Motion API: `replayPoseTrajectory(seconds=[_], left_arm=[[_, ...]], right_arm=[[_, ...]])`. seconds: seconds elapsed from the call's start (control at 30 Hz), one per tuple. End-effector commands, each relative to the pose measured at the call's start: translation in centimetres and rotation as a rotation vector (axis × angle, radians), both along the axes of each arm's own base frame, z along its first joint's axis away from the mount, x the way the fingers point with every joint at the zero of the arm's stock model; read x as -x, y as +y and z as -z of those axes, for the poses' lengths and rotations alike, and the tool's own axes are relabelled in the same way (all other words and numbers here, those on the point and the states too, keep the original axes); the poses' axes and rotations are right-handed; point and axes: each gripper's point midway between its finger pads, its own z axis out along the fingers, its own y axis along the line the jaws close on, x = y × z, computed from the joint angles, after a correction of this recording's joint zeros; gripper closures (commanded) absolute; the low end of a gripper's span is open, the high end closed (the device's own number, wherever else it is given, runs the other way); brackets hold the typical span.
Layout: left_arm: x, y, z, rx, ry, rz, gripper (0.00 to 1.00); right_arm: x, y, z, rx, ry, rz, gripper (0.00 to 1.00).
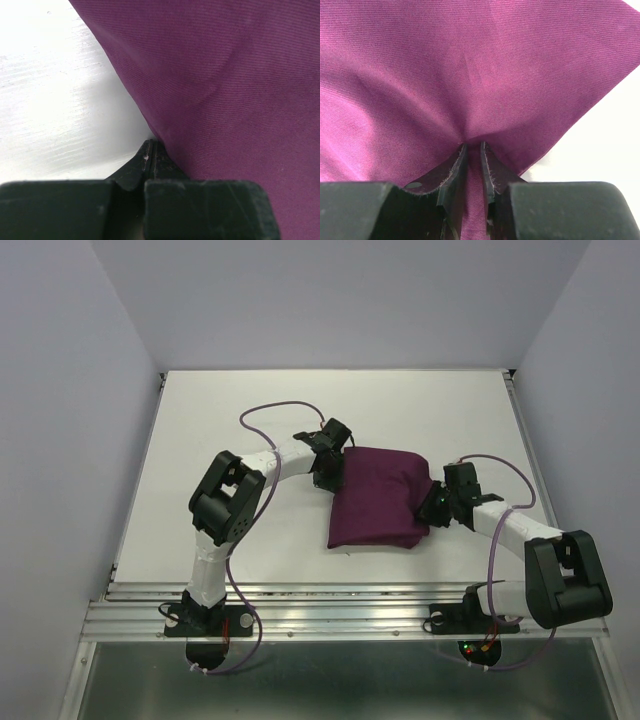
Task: Prepare the surgical pack
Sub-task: Pack the surgical kit at the center of the board.
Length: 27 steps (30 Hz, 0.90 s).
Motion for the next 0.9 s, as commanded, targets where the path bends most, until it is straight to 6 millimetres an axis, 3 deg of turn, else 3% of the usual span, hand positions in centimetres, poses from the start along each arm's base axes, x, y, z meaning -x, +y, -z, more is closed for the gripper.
replayPoseTrajectory(seconds=[0.0,0.23,0.47,0.57,0.77,0.87], left_arm=[[1.1,-0.8,-1.4,0.029,-0.010,0.020,1.00],[1.3,-0.6,-1.2,0.027,-0.007,0.020,1.00],[1.2,-0.6,-1.5,0.032,-0.015,0.015,1.00],[1.2,-0.5,-1.5,0.030,-0.015,0.016,1.00],[0.9,-0.4,-2.2,0.031,-0.040,0.006,1.00],[0.8,-0.3,-2.3,0.028,-0.045,0.003,1.00]], right_arm=[[0.1,-0.1,0.0,0.006,0.001,-0.006,0.77],[1.6,-0.8,2.4,0.027,0.069,0.030,0.77],[1.7,-1.1,2.9,0.044,0.082,0.039,0.77],[1.3,-1.2,1.8,0.055,0.068,0.040,0.77],[-1.4,-1.9,-3.2,0.091,-0.056,0.061,0.76],[-2.1,-2.7,-4.6,0.131,-0.091,0.090,0.74]])
